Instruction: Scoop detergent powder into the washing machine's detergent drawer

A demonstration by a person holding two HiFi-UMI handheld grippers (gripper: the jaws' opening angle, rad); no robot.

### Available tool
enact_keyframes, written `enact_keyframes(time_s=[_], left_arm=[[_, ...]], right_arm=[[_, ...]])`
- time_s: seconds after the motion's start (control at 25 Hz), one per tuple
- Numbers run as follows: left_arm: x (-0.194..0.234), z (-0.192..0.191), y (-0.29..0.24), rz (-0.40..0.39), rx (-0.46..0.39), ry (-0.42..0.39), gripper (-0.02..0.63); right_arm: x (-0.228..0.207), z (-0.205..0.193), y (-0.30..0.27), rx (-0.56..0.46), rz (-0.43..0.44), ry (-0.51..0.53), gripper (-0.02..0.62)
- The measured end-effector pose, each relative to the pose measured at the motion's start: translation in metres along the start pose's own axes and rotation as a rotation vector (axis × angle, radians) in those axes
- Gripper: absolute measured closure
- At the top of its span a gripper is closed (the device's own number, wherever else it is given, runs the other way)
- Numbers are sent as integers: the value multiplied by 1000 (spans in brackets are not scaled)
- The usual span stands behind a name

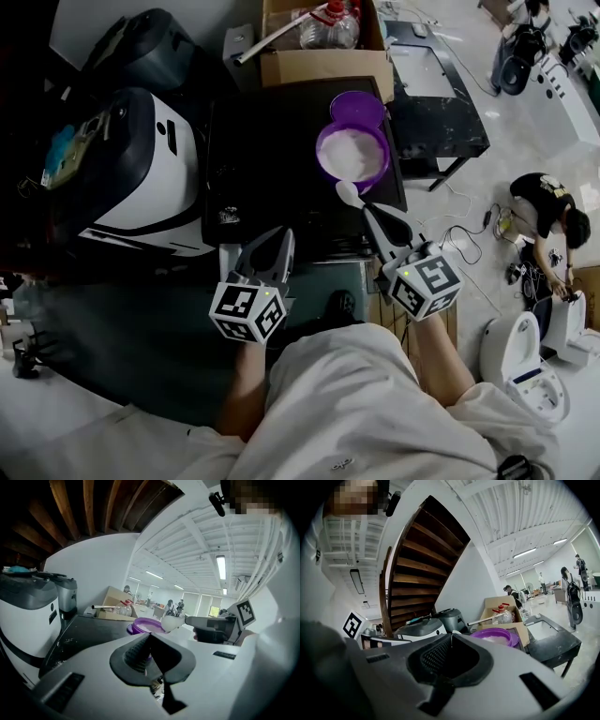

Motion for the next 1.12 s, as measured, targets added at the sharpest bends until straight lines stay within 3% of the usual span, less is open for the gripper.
enact_keyframes(time_s=[0.44, 1.12], left_arm=[[-7, 7, -12, 0, 5, -2, 594], [14, 28, -43, -116, -21, -13, 594]], right_arm=[[-33, 8, -7, 11, -48, 26, 584], [-51, 25, -32, 23, -158, 61, 584]])
Point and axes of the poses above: the fingertips, and each gripper's own axes: y backward along the fingers, x to its left, z out of its top, the point moved 9 cm from there along y, backward along the fingers, and after that the axes turned 13 degrees about x, right-handed, at the moved point
